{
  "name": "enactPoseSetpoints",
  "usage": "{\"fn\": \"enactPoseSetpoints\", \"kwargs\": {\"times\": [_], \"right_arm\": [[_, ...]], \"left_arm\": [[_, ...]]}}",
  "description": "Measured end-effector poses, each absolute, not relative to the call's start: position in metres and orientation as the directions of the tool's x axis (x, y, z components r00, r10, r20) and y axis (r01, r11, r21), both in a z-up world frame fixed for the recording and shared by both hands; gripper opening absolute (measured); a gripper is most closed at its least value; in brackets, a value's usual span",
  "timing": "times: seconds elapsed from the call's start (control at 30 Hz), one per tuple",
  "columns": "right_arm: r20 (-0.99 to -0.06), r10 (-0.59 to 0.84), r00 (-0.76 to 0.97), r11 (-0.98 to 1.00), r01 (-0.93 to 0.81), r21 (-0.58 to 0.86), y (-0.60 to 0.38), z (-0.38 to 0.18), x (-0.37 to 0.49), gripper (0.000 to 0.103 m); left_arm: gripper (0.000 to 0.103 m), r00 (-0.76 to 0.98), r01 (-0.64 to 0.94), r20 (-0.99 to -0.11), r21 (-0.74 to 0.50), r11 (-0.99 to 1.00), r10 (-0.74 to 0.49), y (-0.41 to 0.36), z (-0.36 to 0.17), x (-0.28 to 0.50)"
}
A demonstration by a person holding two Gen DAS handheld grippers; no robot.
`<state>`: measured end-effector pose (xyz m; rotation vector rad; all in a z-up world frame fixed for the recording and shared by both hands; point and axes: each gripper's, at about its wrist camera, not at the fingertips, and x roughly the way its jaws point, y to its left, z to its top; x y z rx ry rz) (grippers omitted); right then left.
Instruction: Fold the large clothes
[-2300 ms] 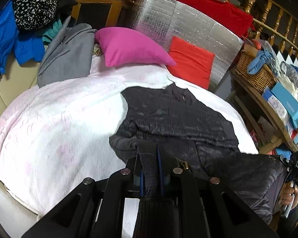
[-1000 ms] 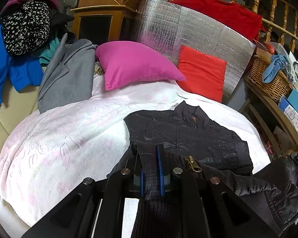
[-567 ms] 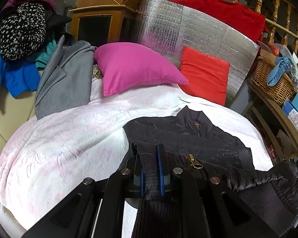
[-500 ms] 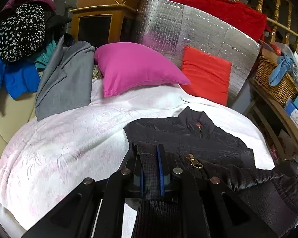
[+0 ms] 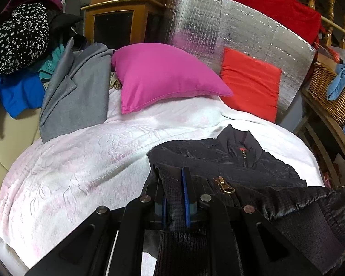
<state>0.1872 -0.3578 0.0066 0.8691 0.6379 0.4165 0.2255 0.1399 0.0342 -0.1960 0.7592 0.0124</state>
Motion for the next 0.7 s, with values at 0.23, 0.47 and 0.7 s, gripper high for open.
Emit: {"fn": "enactPoseSetpoints", "kwargs": {"times": [0.23, 0.47, 0.7], "right_arm": [[-0.353, 0.565, 0.746, 0.591, -0.067, 0.804, -0.359, 0.001, 0.195, 0.019], [-0.369, 0.551, 0.748, 0.609, -0.058, 0.791, -0.358, -0.001, 0.200, 0.019], [-0.388, 0.544, 0.744, 0.630, -0.056, 0.775, -0.359, -0.003, 0.198, 0.019]], "left_arm": [[0.012, 0.718, -0.091, -0.694, -0.167, 0.982, -0.052, 0.142, 0.027, 0.236], [0.012, 0.716, -0.086, -0.696, -0.158, 0.984, -0.050, 0.140, 0.025, 0.243], [0.012, 0.716, -0.077, -0.696, -0.149, 0.986, -0.050, 0.140, 0.025, 0.245]]}}
